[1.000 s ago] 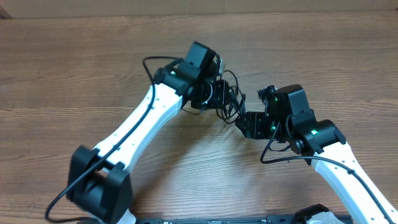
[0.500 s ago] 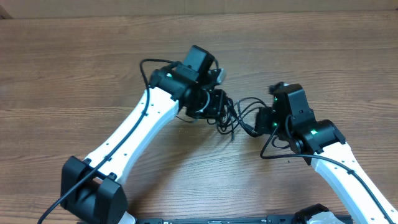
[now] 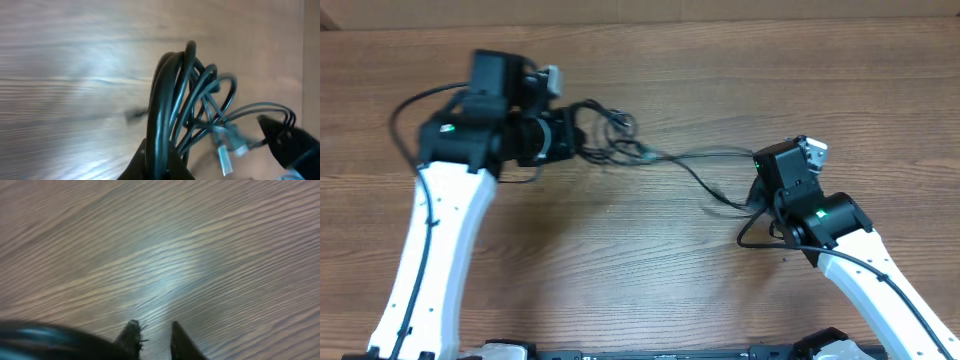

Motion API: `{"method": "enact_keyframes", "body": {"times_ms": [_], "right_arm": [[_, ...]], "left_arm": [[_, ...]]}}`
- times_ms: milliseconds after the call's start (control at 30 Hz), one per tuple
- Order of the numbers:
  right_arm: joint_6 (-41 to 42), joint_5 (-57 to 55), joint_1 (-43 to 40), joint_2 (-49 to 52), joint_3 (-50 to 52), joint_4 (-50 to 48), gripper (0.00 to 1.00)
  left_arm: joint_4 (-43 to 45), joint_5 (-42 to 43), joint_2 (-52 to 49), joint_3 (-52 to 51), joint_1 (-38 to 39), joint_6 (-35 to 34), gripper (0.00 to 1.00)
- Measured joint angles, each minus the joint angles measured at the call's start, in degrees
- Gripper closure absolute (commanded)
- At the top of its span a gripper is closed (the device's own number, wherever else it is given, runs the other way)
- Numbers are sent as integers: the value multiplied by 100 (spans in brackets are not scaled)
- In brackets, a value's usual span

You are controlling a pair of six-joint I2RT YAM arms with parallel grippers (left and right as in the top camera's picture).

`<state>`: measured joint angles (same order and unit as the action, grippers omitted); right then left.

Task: Untangle cables
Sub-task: 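Pull the left gripper away from the right to stretch the cable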

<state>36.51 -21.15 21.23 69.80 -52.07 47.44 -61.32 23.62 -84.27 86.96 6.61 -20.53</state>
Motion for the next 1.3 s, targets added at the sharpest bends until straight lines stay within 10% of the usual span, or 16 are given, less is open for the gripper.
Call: {"method": "enact_keyframes", "body": {"times_ms": [200, 900, 1300], "right_arm": [[85, -225, -57, 0, 0, 11, 55], [101, -197, -13, -4, -35, 101, 55], [442, -857, -68, -11, -44, 776, 50]], "left_arm": [[-4, -157, 81, 0, -557, 17, 96], [595, -1871, 730, 210, -660, -380, 96], [946, -232, 852, 273, -715, 782, 96]]}}
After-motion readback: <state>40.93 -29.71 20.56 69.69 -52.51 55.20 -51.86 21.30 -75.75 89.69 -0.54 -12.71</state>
